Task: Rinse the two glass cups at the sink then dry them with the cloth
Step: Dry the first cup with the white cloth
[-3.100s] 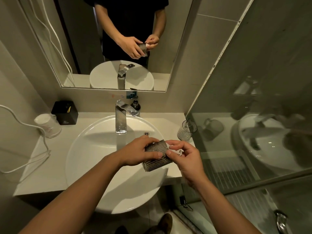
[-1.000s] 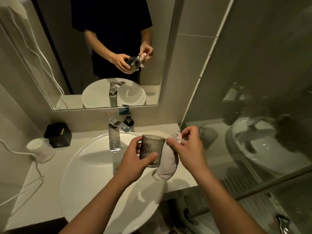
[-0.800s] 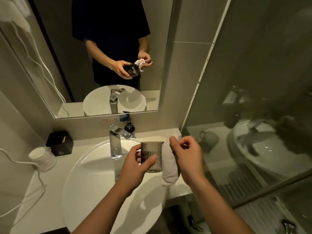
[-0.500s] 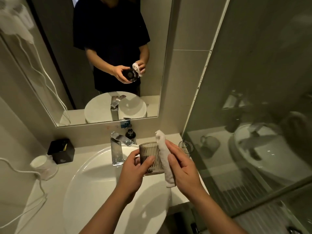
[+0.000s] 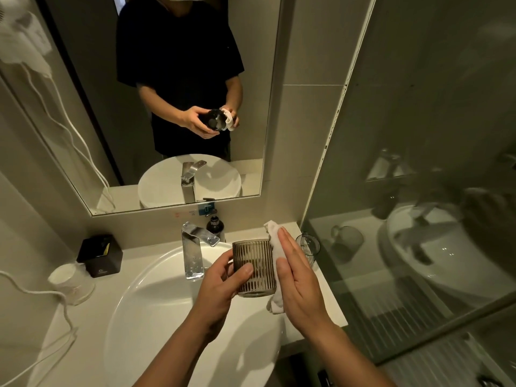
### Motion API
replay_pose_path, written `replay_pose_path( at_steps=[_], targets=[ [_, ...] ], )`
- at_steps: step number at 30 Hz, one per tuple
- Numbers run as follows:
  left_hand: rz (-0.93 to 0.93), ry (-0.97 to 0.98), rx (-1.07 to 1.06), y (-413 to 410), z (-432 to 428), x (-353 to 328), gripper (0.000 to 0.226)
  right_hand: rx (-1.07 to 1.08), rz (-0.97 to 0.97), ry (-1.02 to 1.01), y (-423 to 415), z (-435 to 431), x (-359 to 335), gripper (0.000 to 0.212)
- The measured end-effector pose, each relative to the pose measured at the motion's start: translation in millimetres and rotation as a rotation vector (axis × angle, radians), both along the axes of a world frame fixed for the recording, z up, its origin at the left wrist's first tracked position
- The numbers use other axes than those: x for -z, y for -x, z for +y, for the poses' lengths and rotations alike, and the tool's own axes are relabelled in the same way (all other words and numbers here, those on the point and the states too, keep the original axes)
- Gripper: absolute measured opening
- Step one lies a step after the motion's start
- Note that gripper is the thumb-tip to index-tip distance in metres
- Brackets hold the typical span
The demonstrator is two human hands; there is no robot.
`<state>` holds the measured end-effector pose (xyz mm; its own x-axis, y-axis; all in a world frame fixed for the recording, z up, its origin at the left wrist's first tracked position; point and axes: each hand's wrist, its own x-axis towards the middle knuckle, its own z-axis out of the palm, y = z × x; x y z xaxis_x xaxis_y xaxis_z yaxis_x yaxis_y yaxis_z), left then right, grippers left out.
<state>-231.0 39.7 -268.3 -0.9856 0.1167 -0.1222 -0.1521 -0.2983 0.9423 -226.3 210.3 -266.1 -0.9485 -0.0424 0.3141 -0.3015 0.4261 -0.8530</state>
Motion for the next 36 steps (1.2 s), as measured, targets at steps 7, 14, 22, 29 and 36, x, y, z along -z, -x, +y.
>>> replay_pose_path(
  at_steps=[7,14,22,29,36],
  targets=[
    [0.019,0.106,0.036,8,-1,-8,0.037,-0.022,0.09,-0.055,-9,-9,3,0.053],
    [-0.021,-0.043,-0.067,8,-6,-4,0.054,0.01,0.027,0.104,-5,-11,5,0.05],
    [-0.004,0.105,-0.003,11,-9,-6,0.057,-0.016,0.105,0.038,-8,-11,9,0.052],
    [0.025,0.132,-0.038,11,-8,-6,0.05,-0.005,0.114,0.075,-5,-11,9,0.052],
    [0.008,0.056,0.023,9,-12,-4,0.055,-0.01,0.072,0.103,-5,-6,7,0.051]
  ],
)
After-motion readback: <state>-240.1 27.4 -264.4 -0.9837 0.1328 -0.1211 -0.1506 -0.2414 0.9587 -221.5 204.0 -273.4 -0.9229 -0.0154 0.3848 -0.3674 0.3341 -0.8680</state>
